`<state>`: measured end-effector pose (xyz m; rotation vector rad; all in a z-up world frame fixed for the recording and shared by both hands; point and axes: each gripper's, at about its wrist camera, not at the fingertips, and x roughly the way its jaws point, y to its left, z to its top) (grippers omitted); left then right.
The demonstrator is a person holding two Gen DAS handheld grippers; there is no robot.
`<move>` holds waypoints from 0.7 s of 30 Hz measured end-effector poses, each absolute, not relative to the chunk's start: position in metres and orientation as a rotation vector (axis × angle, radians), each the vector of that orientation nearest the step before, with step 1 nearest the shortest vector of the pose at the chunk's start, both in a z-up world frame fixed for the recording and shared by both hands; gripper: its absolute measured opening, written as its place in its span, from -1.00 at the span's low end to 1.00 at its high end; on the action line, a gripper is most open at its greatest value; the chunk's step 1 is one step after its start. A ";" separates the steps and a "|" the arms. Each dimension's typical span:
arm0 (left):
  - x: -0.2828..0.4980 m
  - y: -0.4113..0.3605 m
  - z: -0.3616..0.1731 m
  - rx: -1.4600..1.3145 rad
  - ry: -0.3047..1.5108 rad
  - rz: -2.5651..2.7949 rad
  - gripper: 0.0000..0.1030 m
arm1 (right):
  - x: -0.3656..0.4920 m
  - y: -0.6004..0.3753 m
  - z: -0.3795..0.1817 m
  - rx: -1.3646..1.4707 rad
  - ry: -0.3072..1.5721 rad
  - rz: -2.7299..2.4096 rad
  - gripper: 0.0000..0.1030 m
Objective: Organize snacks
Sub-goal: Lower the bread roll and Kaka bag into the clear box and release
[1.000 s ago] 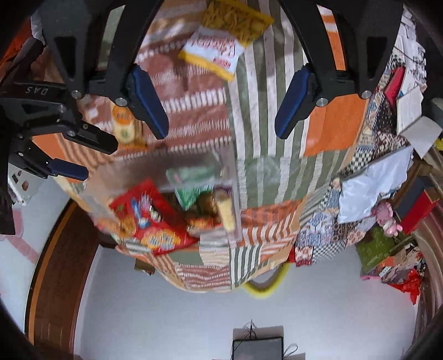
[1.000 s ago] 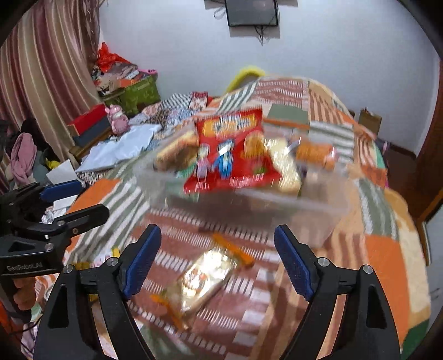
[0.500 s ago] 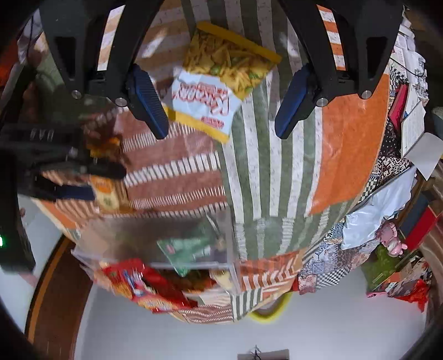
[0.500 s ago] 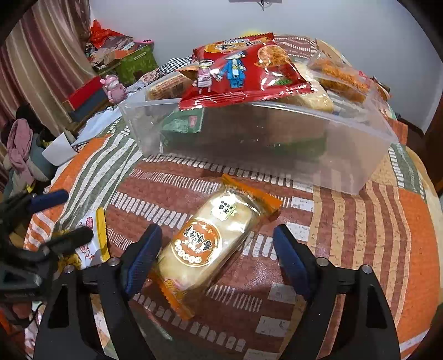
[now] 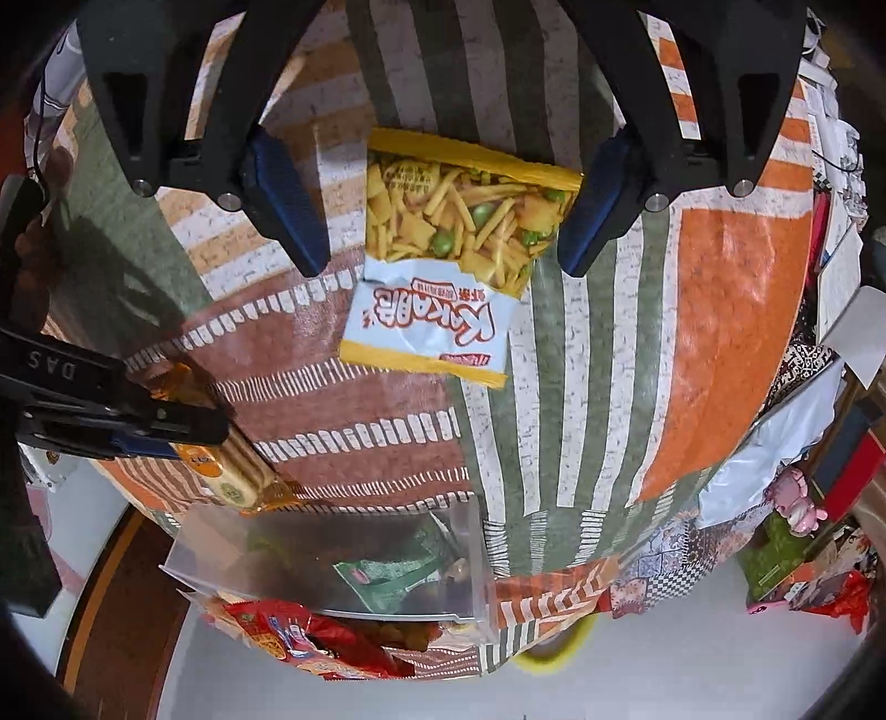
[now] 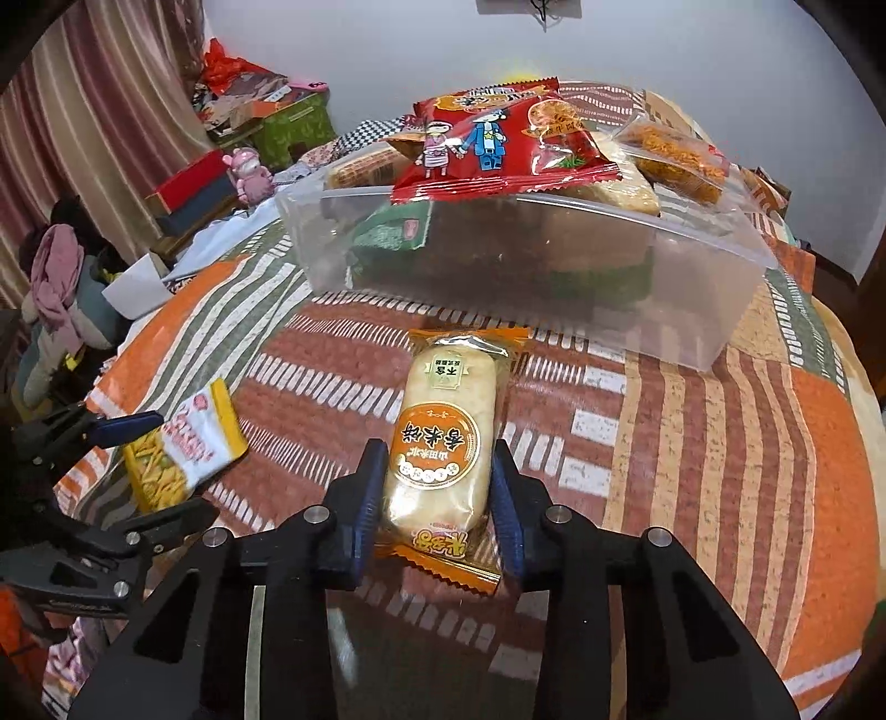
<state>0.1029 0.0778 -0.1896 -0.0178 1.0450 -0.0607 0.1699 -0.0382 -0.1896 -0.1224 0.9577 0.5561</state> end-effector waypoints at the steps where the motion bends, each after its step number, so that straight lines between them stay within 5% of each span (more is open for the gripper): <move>1: 0.103 0.079 -0.190 -0.033 1.043 -0.063 0.66 | 0.169 -0.039 -0.189 -0.122 0.955 0.559 -0.36; 4: 0.104 0.084 -0.192 -0.076 1.040 -0.059 0.62 | 0.163 -0.042 -0.187 -0.111 0.943 0.571 -0.37; 10: 0.107 0.089 -0.188 -0.070 1.014 -0.011 0.15 | 0.156 -0.050 -0.178 -0.081 0.914 0.579 -0.37; 21: 0.110 0.087 -0.163 -0.086 0.932 0.005 0.07 | 0.153 -0.060 -0.160 -0.078 0.844 0.573 -0.37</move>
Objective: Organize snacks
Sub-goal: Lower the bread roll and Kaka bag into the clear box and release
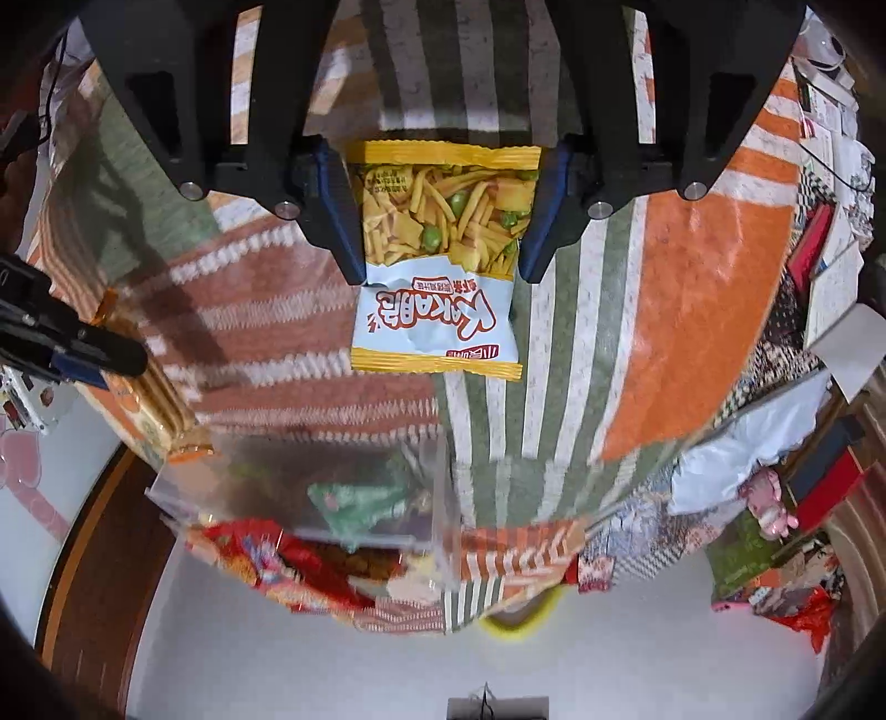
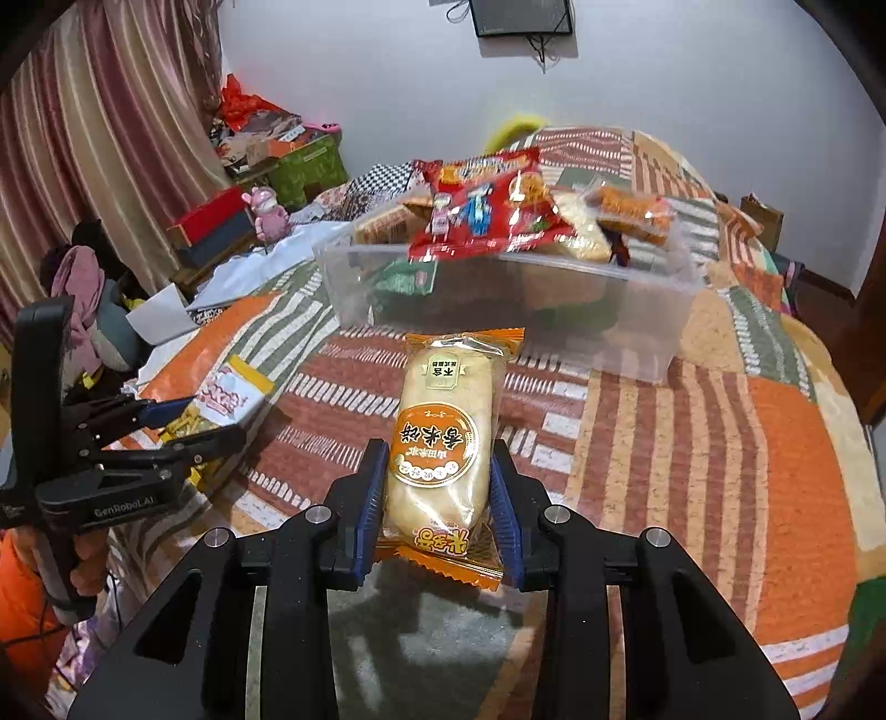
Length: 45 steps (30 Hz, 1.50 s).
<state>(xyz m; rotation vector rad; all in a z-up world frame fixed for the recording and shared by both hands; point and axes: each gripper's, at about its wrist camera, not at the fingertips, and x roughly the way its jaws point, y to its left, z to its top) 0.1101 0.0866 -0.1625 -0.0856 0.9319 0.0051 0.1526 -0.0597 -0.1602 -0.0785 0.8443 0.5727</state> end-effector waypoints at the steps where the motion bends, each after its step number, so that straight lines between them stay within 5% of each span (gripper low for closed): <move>1: 0.112 0.086 -0.158 -0.088 0.920 0.000 0.07 | 0.152 -0.061 -0.159 -0.076 0.838 0.571 -0.37; 19: 0.192 0.066 -0.091 -0.135 0.773 -0.048 0.07 | 0.201 -0.085 -0.121 -0.021 0.721 0.490 -0.37; 45: 0.282 0.051 -0.128 -0.065 0.811 -0.017 0.08 | 0.261 -0.081 -0.134 -0.106 0.750 0.472 -0.38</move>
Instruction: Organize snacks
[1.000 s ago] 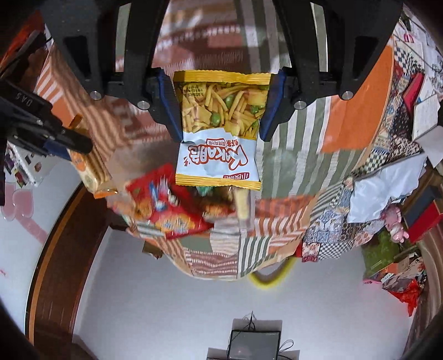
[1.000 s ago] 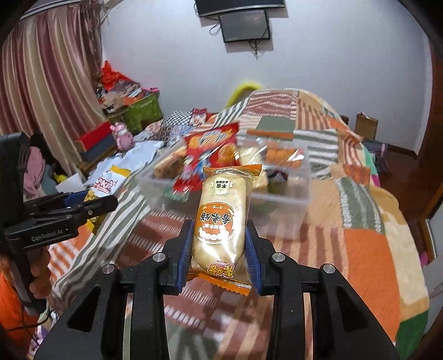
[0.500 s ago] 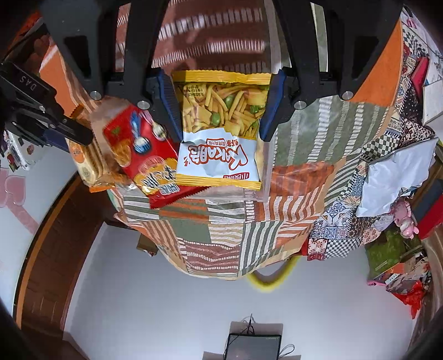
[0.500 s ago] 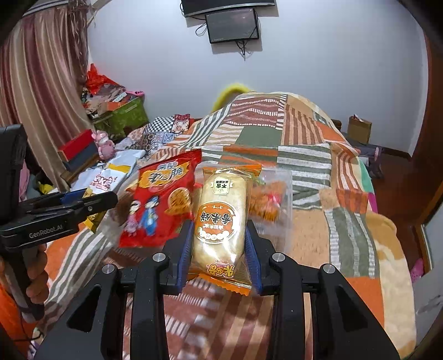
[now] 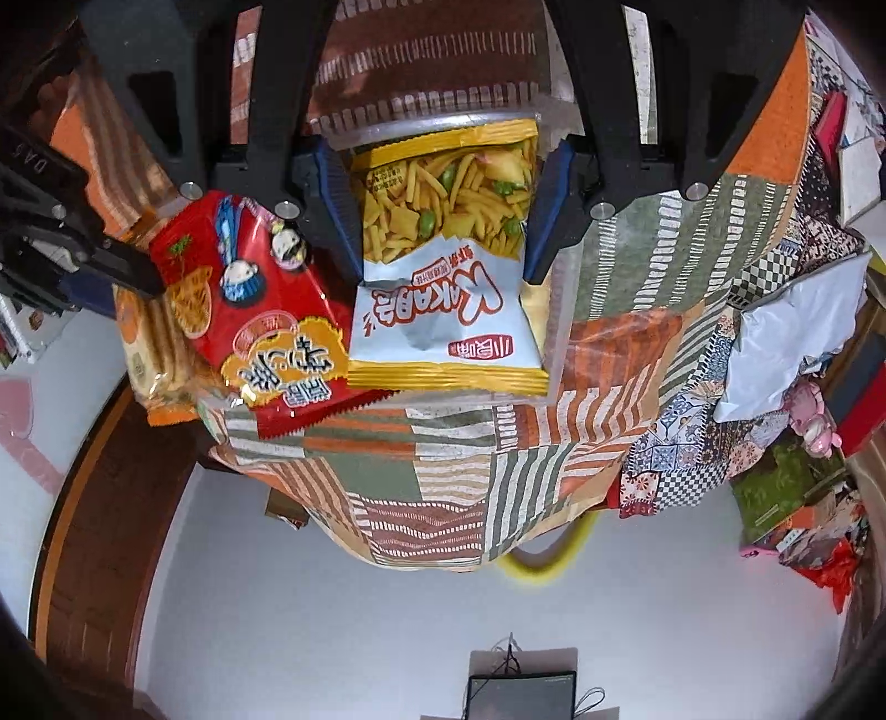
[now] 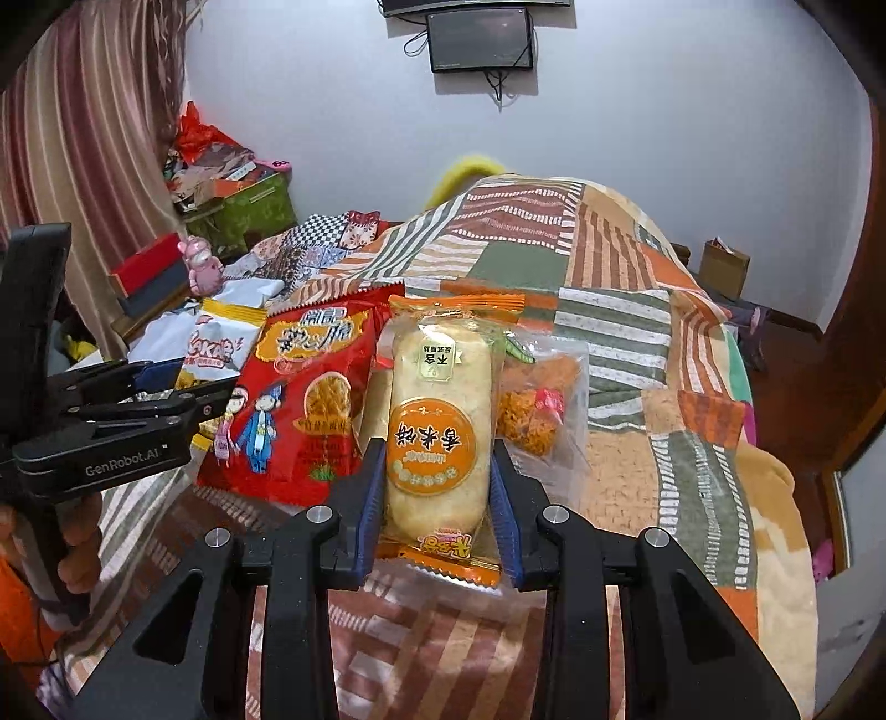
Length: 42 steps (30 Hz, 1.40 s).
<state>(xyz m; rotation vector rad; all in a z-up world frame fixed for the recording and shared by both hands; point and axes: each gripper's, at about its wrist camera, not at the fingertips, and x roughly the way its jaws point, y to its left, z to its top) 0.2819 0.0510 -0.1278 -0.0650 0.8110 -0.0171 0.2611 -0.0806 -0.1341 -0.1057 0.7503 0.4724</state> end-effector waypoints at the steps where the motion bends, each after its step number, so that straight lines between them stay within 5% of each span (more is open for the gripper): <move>1: 0.281 0.050 -0.128 -0.055 0.808 -0.014 0.08 | 0.262 -0.082 -0.135 -0.100 0.755 0.473 -0.37; 9: 0.276 0.051 -0.126 -0.063 0.822 -0.021 0.16 | 0.264 -0.090 -0.140 -0.052 0.785 0.464 -0.32; 14: 0.270 0.053 -0.120 -0.084 0.815 -0.035 0.21 | 0.261 -0.093 -0.134 -0.043 0.778 0.448 -0.02; 30: 0.188 0.039 -0.044 -0.100 0.626 -0.072 0.25 | 0.200 -0.111 -0.072 -0.016 0.625 0.476 0.09; 42: 0.097 0.030 0.012 -0.102 0.423 -0.061 0.90 | 0.121 -0.123 -0.018 0.000 0.411 0.506 0.56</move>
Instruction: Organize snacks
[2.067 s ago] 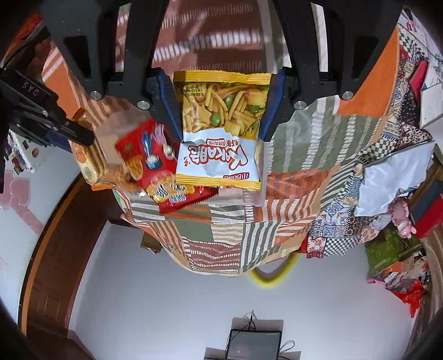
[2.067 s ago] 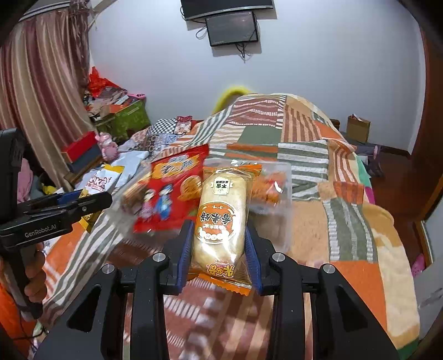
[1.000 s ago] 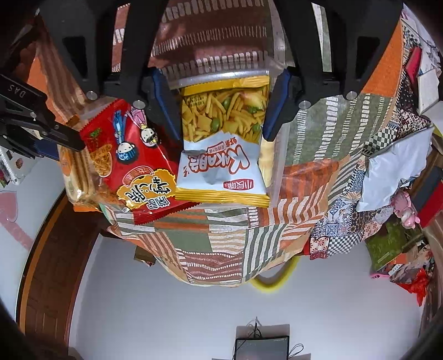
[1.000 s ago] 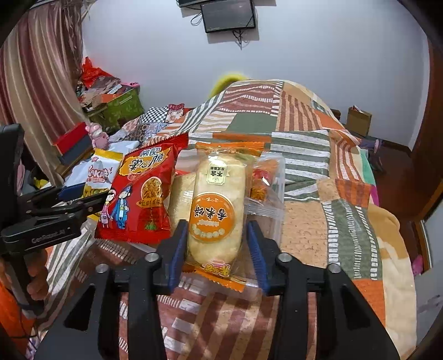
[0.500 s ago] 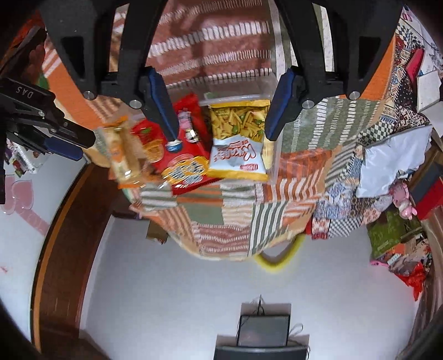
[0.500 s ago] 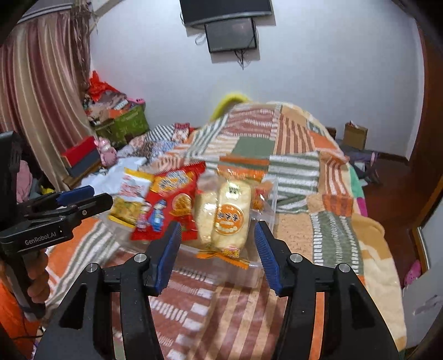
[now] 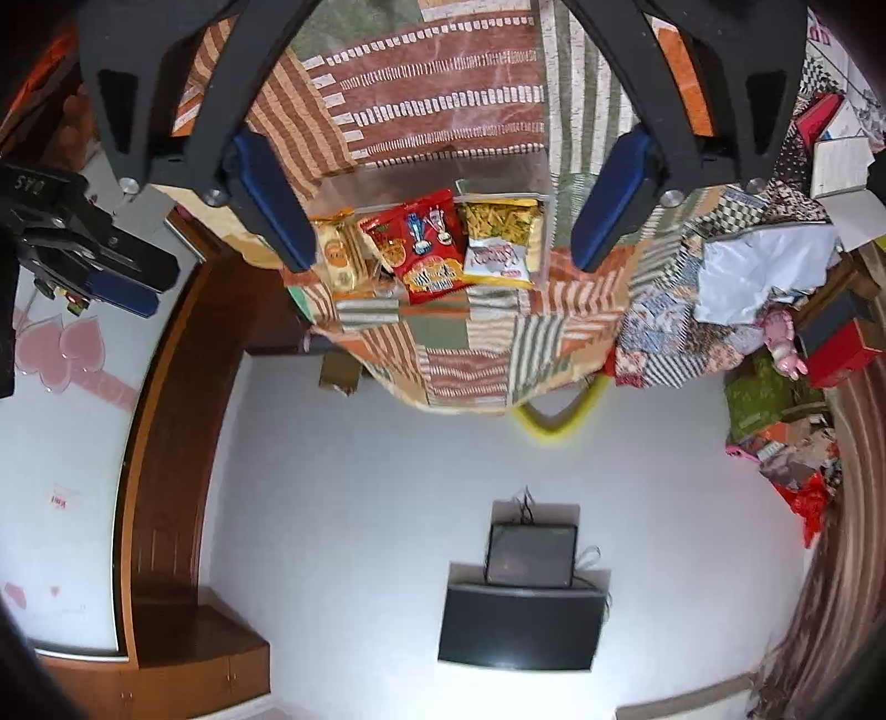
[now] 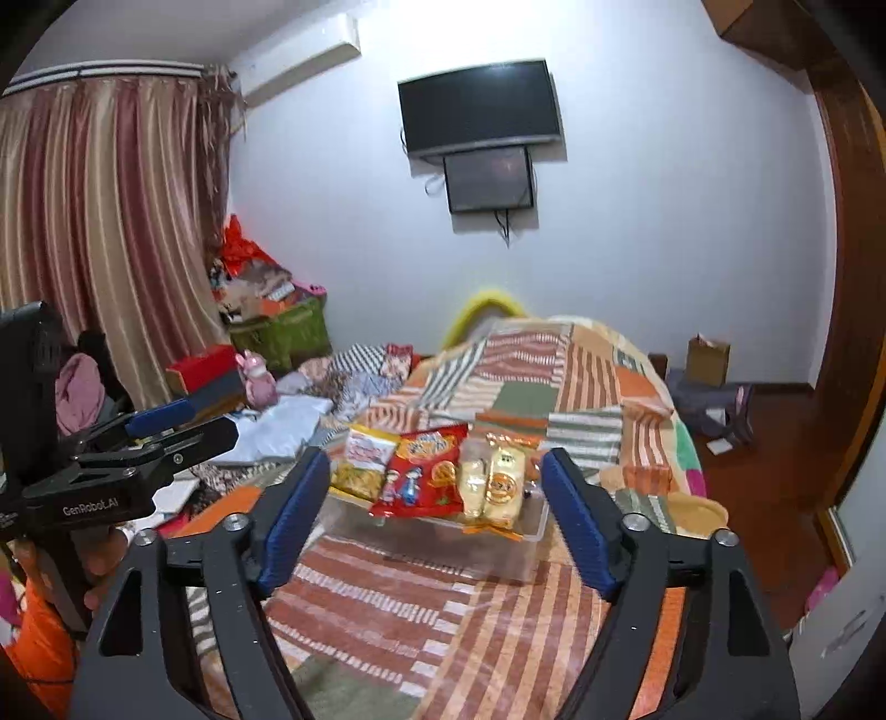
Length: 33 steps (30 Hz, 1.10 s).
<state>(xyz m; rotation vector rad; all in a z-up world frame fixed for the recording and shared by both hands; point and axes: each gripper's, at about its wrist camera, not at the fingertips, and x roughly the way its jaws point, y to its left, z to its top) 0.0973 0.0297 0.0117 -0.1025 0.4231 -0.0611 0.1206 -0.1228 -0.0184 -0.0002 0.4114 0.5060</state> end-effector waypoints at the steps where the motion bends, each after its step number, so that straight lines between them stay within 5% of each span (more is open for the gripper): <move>1: 0.089 0.029 0.014 -0.095 0.398 -0.044 0.94 | 0.116 -0.123 -0.017 0.001 0.401 0.508 0.59; 11: 0.053 0.018 0.016 -0.042 0.333 -0.014 0.97 | 0.105 -0.123 -0.022 0.006 0.374 0.504 0.79; 33: 0.050 0.014 0.007 -0.047 0.357 -0.063 0.97 | 0.097 -0.127 -0.031 0.023 0.382 0.507 0.79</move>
